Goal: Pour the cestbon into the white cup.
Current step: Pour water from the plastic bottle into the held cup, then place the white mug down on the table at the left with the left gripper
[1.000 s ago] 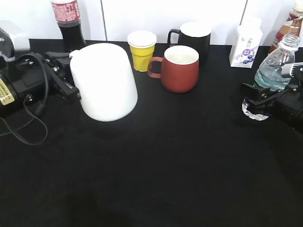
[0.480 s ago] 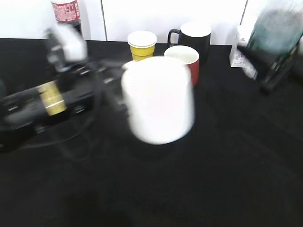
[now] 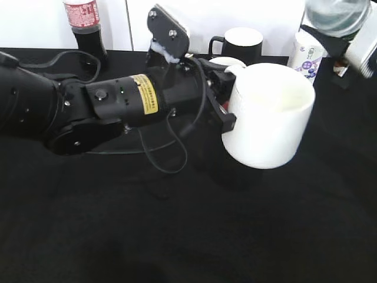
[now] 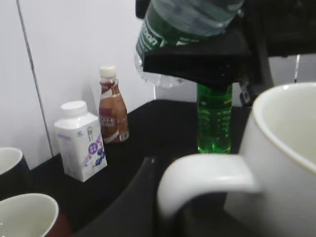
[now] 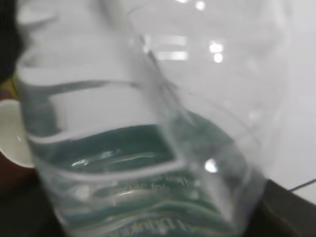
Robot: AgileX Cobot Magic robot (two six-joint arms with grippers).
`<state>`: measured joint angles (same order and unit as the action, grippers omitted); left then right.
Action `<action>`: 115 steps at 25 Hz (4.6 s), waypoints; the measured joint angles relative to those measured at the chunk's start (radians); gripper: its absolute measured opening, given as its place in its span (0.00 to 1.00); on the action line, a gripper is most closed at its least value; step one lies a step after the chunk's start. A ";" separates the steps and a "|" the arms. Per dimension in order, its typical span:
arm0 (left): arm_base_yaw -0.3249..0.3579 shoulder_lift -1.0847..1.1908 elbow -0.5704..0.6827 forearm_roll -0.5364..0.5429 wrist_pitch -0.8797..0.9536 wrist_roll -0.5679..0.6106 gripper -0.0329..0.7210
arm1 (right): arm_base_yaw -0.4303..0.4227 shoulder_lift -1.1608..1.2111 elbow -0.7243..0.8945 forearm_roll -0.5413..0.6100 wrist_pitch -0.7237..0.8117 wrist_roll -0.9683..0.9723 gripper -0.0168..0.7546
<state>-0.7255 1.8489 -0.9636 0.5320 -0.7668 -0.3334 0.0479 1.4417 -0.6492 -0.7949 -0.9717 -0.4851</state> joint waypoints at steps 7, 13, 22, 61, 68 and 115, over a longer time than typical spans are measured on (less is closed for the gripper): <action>-0.001 0.000 0.000 -0.003 -0.058 -0.016 0.10 | 0.000 0.000 0.000 0.030 0.002 -0.243 0.66; -0.001 0.000 0.000 -0.004 -0.058 -0.017 0.10 | 0.000 0.000 0.000 0.077 0.003 -0.405 0.66; -0.001 0.000 0.000 -0.004 -0.058 -0.017 0.10 | 0.000 0.000 0.000 0.198 0.004 -0.585 0.66; -0.001 0.000 0.000 -0.039 -0.004 -0.010 0.10 | 0.000 -0.006 -0.007 0.212 -0.020 -0.744 0.66; -0.001 0.000 0.000 -0.038 -0.005 -0.010 0.10 | 0.000 0.030 -0.007 0.115 -0.023 0.116 0.66; 0.496 0.188 0.321 -0.387 -0.426 0.201 0.48 | 0.000 0.030 -0.007 0.114 0.105 1.012 0.66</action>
<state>-0.2292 2.0374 -0.6426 0.1451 -1.1924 -0.1321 0.0479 1.4719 -0.6560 -0.6810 -0.8664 0.5273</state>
